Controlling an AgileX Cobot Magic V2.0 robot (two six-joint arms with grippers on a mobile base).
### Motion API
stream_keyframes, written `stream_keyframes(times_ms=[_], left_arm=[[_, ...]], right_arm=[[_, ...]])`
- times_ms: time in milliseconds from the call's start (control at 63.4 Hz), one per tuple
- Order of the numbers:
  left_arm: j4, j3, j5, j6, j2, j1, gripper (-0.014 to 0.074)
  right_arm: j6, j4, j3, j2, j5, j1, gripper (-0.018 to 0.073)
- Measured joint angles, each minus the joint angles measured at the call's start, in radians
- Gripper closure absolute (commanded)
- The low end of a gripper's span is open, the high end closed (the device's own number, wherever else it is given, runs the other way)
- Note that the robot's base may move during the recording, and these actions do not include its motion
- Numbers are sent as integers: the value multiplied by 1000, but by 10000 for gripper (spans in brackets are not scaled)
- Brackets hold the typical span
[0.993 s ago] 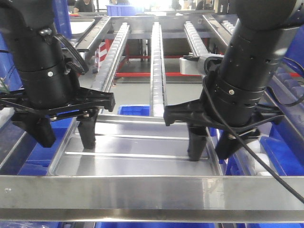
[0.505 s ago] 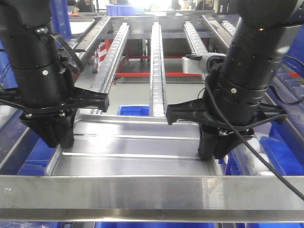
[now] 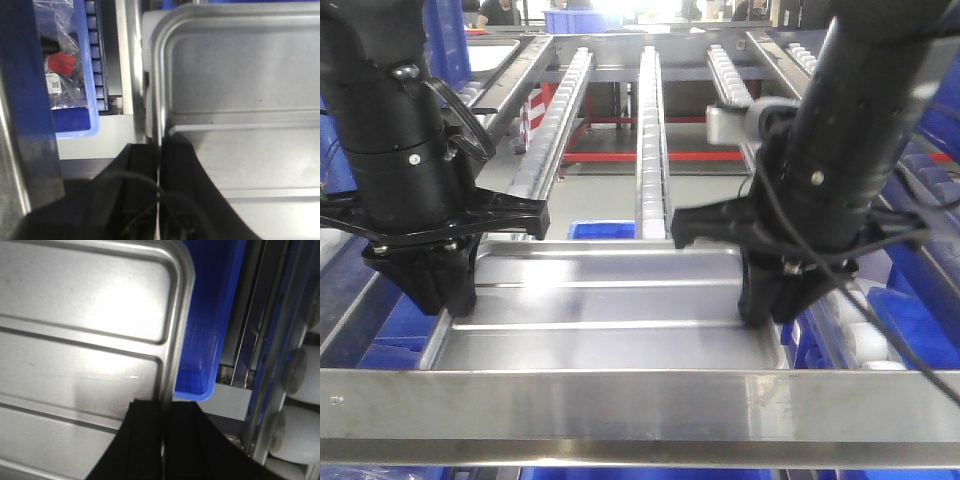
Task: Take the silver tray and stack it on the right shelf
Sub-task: 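Close both grippers on the tray's opposite side rims, then lift the silver tray up off the shelf with both grippers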
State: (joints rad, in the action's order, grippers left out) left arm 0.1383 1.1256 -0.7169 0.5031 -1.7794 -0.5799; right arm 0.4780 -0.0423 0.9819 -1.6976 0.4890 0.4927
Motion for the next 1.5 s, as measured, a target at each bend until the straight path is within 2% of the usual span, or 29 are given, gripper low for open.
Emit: stream_keyframes(times_ms=[552,788,1183,1498], left_arm=[[6,-6,-12,16,110,2,695],[54,-6,-35,65,170,-27,694],[56,-6,-81,73,332,-55,692],[61,-6,-130,81,464,-115,689]], right_arm=[[1,0,-4,94,18,0,503],[4,-20,-4,152,50,0,503],[6,-29,-4,323,113,0,503],[6,-26,-4,476,183,2,503]])
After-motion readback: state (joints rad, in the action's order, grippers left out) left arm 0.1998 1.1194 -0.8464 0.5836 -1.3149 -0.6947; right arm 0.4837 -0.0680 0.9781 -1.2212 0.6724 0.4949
